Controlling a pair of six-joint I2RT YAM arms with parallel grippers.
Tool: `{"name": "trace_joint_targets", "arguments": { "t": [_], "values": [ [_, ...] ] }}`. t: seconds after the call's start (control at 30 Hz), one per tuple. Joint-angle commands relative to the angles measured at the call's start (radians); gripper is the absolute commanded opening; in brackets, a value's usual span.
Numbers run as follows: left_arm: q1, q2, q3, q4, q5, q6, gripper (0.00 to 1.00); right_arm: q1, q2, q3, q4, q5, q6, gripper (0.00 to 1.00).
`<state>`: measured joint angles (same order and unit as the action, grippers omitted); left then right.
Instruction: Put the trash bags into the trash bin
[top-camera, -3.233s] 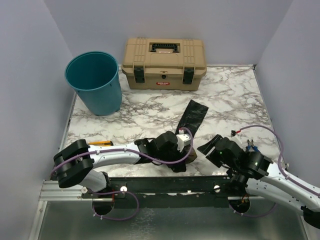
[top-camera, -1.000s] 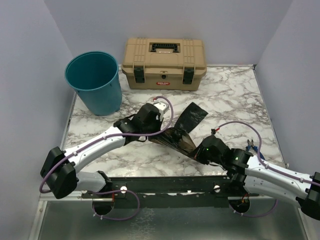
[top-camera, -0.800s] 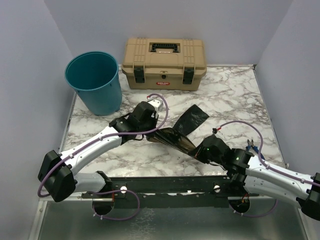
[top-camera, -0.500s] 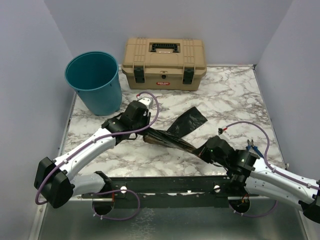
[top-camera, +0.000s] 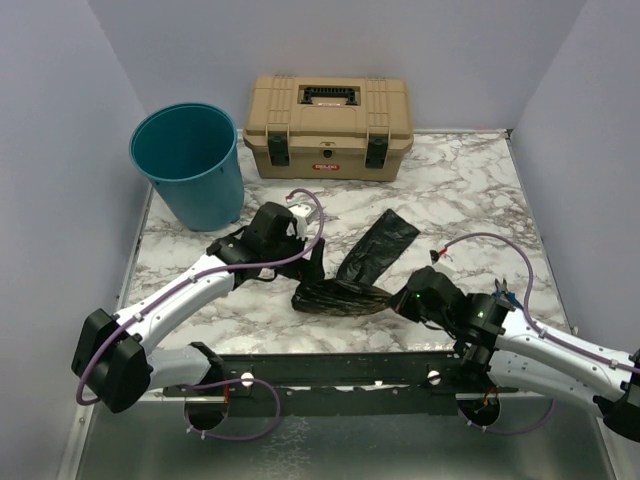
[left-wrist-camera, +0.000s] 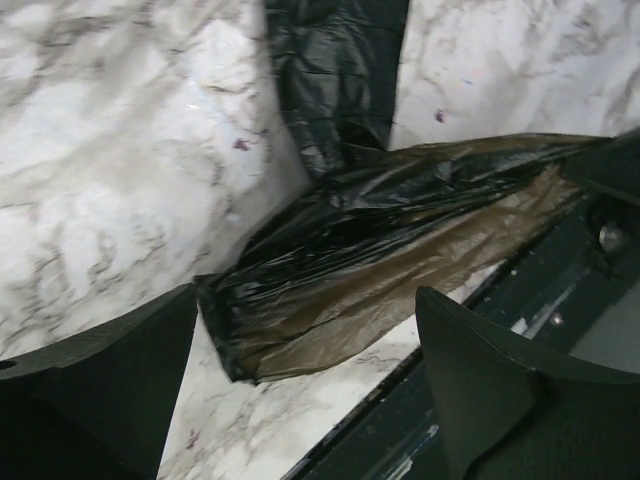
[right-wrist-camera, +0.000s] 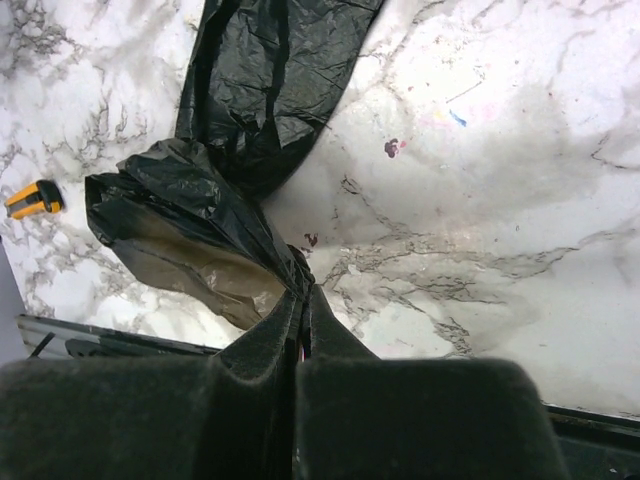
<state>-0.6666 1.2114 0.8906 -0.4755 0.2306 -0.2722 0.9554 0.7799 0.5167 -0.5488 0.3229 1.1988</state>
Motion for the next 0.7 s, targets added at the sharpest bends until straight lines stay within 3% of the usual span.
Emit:
{"name": "trace_joint_targets", "arguments": {
  "t": [0.0, 0.2, 0.4, 0.5, 0.67],
  "values": [
    [0.001, 0.082, -0.048, 0.114, 0.233, 0.015, 0.91, -0.001, -0.001, 0.049, -0.056, 0.072, -0.041, 0.01],
    [-0.033, 0.168, -0.018, 0.163, 0.218, 0.073, 0.89, -0.001, -0.095, 0.101, -0.192, 0.184, -0.053, 0.00],
    [-0.156, 0.323, 0.068, 0.174, 0.172, 0.095, 0.80, -0.001, -0.245, 0.128, 0.009, 0.053, -0.304, 0.01],
    [-0.210, 0.379, 0.092, 0.222, 0.170, 0.068, 0.63, -0.001, -0.253, 0.174, 0.037, -0.007, -0.402, 0.01],
    [-0.240, 0.397, 0.122, 0.287, 0.100, -0.012, 0.20, -0.001, -0.186, 0.281, -0.071, -0.019, -0.472, 0.01]
  ]
}}
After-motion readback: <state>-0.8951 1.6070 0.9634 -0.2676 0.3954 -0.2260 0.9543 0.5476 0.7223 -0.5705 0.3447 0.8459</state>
